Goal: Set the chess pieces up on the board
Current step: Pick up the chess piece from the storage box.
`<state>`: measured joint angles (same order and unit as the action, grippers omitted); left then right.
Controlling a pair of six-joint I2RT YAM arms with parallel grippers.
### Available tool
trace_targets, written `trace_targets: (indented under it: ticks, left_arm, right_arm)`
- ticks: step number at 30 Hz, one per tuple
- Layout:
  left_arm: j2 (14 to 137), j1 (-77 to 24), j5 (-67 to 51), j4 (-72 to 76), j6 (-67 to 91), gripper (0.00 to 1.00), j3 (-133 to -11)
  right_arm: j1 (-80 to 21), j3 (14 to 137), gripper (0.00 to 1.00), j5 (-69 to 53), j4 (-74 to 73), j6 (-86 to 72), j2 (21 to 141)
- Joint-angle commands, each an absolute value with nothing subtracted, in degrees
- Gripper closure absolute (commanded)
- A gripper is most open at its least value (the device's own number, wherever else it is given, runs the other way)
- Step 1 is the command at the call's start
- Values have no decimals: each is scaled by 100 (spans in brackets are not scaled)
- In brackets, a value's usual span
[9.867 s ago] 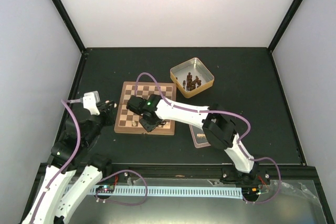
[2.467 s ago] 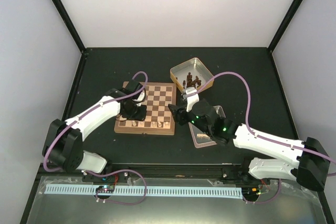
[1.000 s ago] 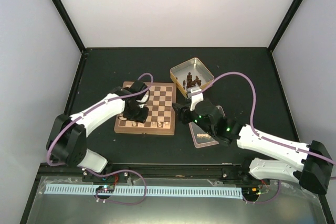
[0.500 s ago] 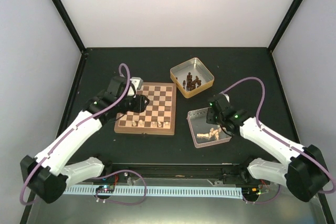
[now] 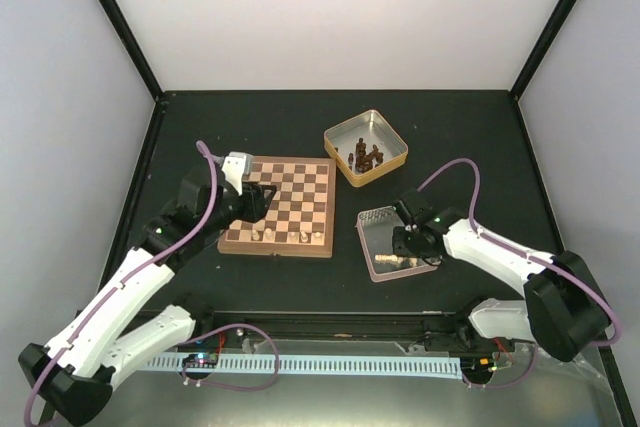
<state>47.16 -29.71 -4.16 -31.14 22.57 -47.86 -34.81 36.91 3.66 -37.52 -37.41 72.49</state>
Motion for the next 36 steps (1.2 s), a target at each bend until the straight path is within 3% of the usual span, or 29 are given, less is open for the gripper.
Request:
trace_targets:
  ticks: [1, 6, 19, 36]
  left_arm:
    - [4584, -2982, -227, -2724, 2270, 48, -4756]
    - [4627, -2984, -182, -2768, 2217, 48, -4777]
    - [4634, -2982, -60, -2850, 2184, 49, -4796]
    - [4588, -2988, 143, -2962, 2284, 49, -4734]
  right_arm:
    - [-3531, 3678, 68, 146, -3824, -3744, 7249]
    - [-3710, 3702, 69, 257, -3920, -3821, 7336]
    - [-3788, 3840, 96, 217, -3990, -3935, 7268]
    - [-3836, 4485, 95, 804, -4142, -3709, 7032]
